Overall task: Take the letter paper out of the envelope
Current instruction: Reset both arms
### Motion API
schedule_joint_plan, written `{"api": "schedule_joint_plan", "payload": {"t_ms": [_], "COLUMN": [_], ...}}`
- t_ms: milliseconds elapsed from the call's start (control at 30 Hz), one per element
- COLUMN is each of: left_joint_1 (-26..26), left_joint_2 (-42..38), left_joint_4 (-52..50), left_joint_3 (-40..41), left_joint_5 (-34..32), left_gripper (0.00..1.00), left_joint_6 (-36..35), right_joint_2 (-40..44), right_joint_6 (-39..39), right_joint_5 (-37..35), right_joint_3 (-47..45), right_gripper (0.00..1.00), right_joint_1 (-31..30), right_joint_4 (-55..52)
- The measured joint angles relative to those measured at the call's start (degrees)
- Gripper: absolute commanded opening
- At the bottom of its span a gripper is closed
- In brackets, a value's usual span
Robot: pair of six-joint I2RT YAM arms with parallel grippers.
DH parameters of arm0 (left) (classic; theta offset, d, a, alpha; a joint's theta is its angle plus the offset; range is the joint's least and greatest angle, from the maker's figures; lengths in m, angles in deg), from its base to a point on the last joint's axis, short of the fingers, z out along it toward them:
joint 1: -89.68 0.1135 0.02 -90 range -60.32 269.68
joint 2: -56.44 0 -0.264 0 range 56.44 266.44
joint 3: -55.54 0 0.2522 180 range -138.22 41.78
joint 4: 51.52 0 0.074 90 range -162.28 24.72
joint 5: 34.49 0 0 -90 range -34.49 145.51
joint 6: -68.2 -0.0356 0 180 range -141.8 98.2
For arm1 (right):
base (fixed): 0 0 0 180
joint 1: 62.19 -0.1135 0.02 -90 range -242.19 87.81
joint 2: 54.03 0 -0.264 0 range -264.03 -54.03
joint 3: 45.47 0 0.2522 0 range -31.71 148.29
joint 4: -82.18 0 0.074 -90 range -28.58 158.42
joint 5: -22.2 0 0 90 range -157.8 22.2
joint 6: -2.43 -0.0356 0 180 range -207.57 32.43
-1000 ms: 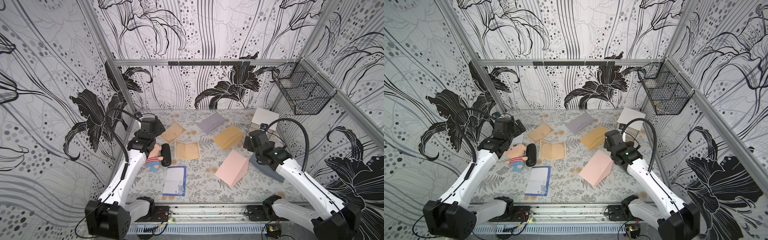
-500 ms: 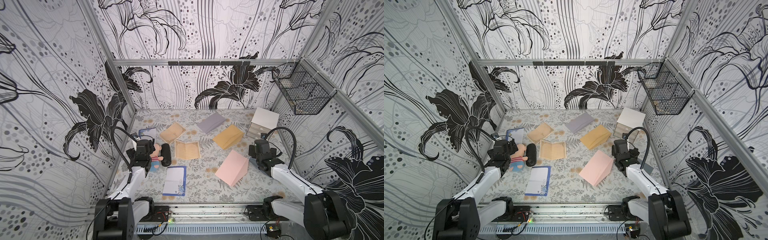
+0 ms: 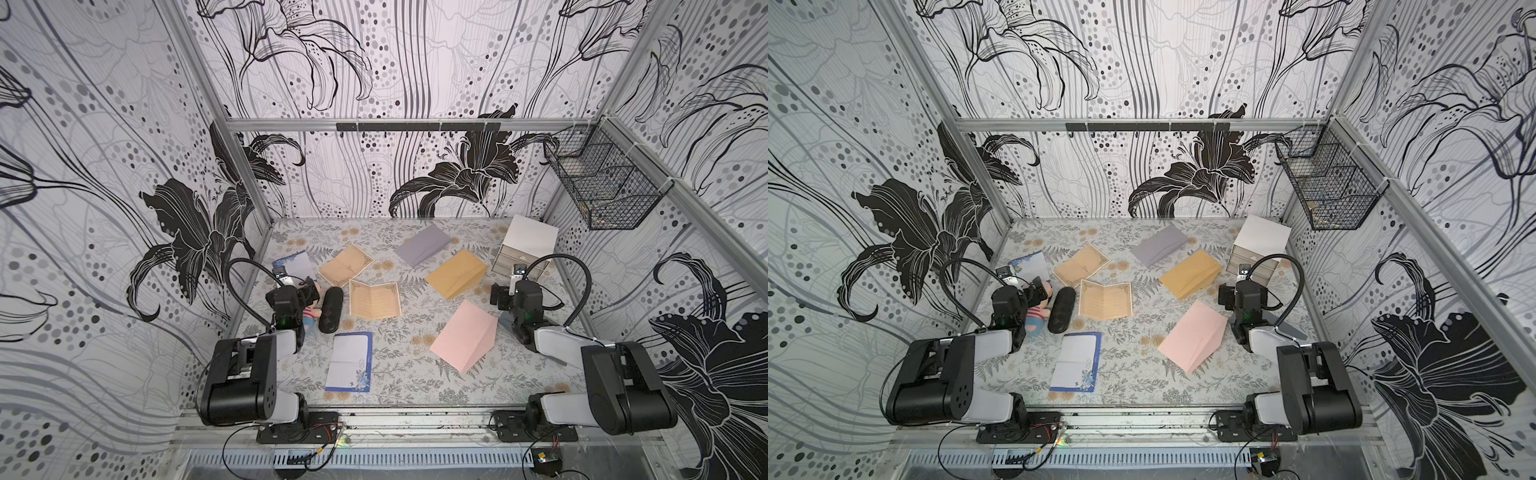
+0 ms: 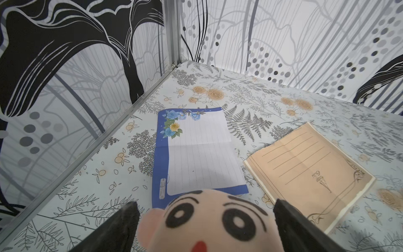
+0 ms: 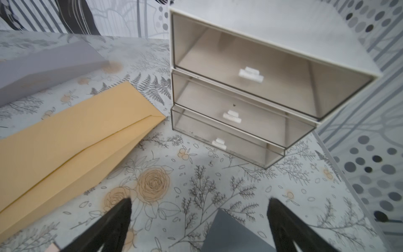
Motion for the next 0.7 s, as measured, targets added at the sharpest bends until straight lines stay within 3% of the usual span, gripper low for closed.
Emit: {"api": "schedule_joint_plan", "payload": {"t_ms": [67,200,700], "left_joint_1": [0.0,0.0,0.0], "left_joint_2": [2.9,4.4,4.5], "left_joint_4": [7.6,10.7,8.7], "left_joint_3": [3.1,4.6,0.3], "left_joint_5": [0.4,1.0,6.2], "left_gripper": [0.99,0.99,0.99], "left_joint_6": [-0.3,-0.5,-2.8], "right_joint_2": [-1.4,-6.5,-7.1], "right_joint_6": [0.4,1.0,1.0], "right_joint_5": [1.7,3.7,5.7], "right_joint_3": [-1.5,-4.0,-3.9], "right_gripper": [1.00,1.00,1.00], "right_joint_1": [0.4,0.9,1.7], "right_joint_4": [4.1,10.6,12.5]}}
